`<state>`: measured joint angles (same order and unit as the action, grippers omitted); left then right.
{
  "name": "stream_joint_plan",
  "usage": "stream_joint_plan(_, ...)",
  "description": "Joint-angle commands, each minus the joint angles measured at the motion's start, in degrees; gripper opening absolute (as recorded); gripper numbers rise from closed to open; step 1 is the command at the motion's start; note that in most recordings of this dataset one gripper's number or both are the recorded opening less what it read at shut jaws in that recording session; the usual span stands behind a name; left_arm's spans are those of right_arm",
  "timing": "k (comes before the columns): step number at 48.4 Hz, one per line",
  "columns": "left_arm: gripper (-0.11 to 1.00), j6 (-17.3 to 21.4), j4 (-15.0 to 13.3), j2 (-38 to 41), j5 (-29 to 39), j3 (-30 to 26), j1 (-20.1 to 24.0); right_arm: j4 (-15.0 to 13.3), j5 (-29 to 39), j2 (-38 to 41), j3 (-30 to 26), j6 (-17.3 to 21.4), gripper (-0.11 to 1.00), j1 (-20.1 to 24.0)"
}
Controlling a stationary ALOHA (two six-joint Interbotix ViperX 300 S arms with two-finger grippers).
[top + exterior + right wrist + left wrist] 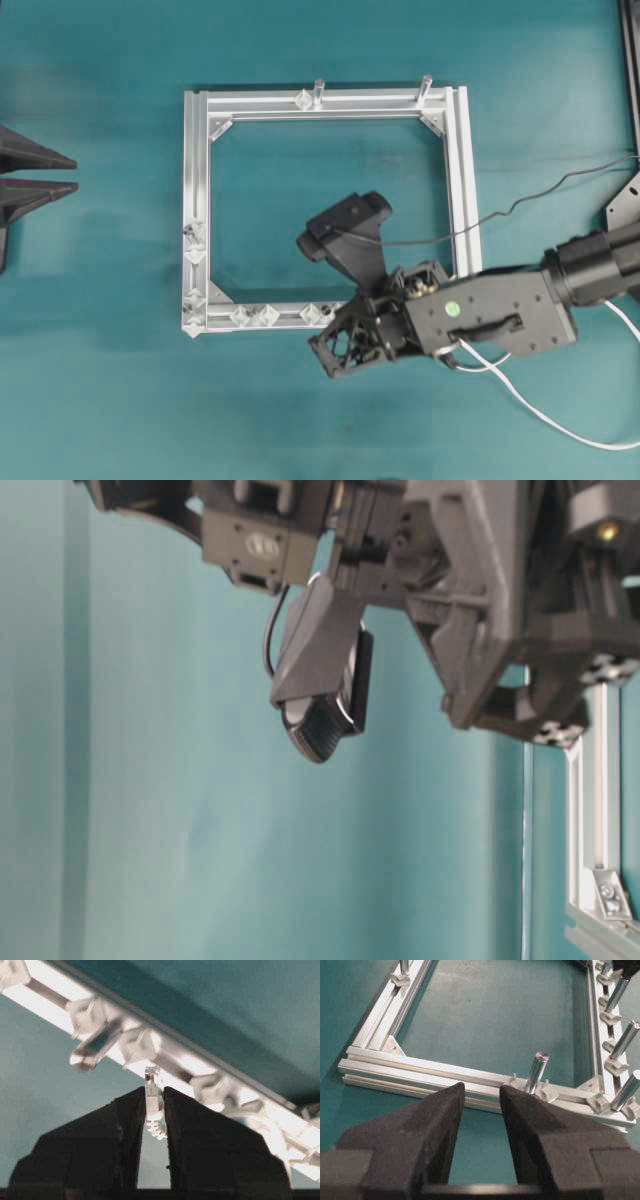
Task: Move the cable alternately left and right between 8 closely spaced pins so it hooks onto each one.
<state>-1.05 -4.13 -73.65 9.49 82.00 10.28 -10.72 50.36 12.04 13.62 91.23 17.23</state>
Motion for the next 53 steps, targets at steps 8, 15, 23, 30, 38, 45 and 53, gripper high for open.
stream_joint_plan(8,0.38,-0.44,0.18,0.44,-0.70,-0.62,0.18,0.26,-0.44,-1.05,-1.49,3.69,0.15,4.39)
stream_joint_plan(15,0.38,-0.44,0.18,0.44,-0.62,-0.62,0.18,0.18,-0.26,-0.44,-2.55,6.06,0.15,6.86)
stream_joint_plan(23,0.38,-0.44,0.18,0.44,-0.62,-0.62,0.18,0.18,-0.26,1.32,-5.19,6.77,0.15,8.61)
stream_joint_plan(30,0.38,-0.44,0.09,0.44,-0.62,-0.62,0.18,0.18,-0.26,3.43,-8.35,6.68,0.15,9.49)
stream_joint_plan(38,0.38,-0.44,0.18,0.44,-0.62,-0.62,0.18,0.09,-0.26,4.92,-10.55,5.71,0.15,10.02)
stream_joint_plan(45,0.38,-0.44,0.09,0.44,-0.62,-0.62,0.18,-0.79,-1.05,5.80,-11.34,3.96,0.15,9.58)
stream_joint_plan(53,0.38,-0.44,0.18,0.44,-0.62,-0.62,0.18,-2.55,-3.43,7.73,-13.71,1.76,0.15,7.91)
